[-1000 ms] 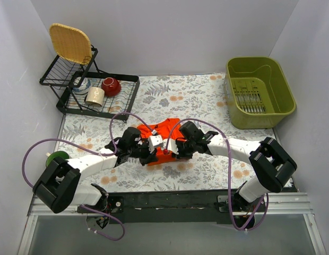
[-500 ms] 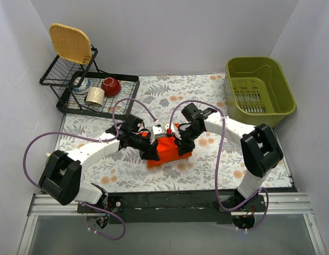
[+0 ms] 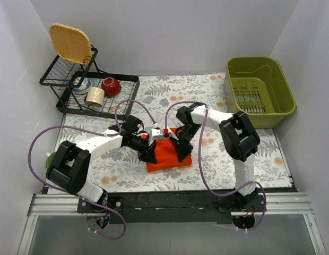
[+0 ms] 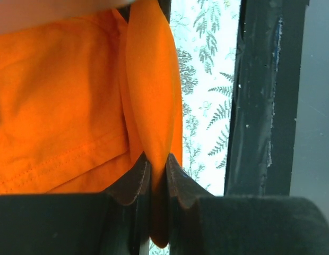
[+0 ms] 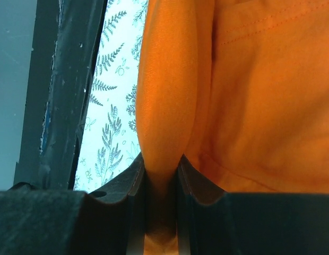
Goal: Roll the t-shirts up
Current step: Roll the T-shirt to the center of the board.
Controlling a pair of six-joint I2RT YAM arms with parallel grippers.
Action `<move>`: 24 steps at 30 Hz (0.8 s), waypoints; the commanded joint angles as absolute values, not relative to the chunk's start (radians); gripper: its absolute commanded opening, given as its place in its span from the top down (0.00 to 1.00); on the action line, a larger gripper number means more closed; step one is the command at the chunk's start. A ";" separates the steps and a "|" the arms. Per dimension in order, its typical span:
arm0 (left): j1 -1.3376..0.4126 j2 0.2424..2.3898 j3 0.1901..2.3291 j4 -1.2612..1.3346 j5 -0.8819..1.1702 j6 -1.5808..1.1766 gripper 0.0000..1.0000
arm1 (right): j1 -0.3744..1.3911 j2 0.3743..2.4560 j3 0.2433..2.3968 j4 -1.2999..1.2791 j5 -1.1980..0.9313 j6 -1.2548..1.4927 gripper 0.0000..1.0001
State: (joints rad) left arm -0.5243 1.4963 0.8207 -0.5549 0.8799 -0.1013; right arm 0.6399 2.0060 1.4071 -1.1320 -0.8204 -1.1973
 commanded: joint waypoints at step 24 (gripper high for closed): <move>-0.475 1.275 0.816 -0.588 0.698 -0.041 0.44 | 0.584 2.468 1.848 -1.305 -0.798 -1.077 0.83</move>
State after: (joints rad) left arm -0.4232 1.3815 0.8440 -0.6395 0.7322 -0.0139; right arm 0.5846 2.4107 1.8057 -1.4178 -0.8886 -1.0714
